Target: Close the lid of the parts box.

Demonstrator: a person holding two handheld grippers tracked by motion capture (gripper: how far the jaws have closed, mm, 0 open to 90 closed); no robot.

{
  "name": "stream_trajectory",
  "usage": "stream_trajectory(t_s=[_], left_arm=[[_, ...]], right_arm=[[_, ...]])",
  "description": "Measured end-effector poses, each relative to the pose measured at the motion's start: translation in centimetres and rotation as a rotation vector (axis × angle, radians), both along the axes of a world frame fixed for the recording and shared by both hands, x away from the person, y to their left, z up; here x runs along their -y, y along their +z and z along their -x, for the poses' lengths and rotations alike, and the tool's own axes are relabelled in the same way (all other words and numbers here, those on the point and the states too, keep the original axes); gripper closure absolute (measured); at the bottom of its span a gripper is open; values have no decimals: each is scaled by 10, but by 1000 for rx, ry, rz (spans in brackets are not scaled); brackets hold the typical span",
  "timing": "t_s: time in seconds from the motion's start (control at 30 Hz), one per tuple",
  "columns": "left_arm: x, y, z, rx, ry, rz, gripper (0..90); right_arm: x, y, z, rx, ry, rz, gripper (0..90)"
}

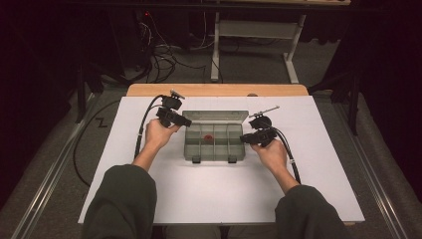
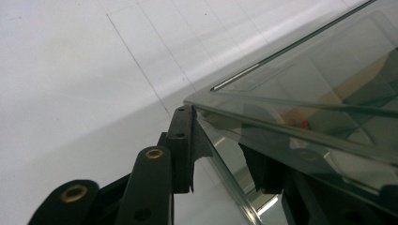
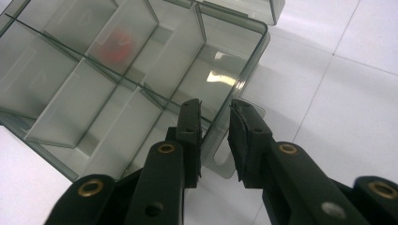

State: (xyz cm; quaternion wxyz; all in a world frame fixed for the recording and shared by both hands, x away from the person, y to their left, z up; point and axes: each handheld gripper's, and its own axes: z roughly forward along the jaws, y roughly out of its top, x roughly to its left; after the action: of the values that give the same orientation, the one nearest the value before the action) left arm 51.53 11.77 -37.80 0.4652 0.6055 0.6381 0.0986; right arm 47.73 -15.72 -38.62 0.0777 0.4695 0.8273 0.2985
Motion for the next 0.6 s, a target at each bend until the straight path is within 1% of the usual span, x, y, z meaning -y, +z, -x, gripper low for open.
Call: stream_trajectory(t_s=[0.33,0.6], left_arm=[[0,-4,3,-8,-15,-14,649],[0,-5,3,-8,-16,-15,648]], right_arm=[[-1,0,1,5,1,7,764],[-2,1,1,6,1,11,764]])
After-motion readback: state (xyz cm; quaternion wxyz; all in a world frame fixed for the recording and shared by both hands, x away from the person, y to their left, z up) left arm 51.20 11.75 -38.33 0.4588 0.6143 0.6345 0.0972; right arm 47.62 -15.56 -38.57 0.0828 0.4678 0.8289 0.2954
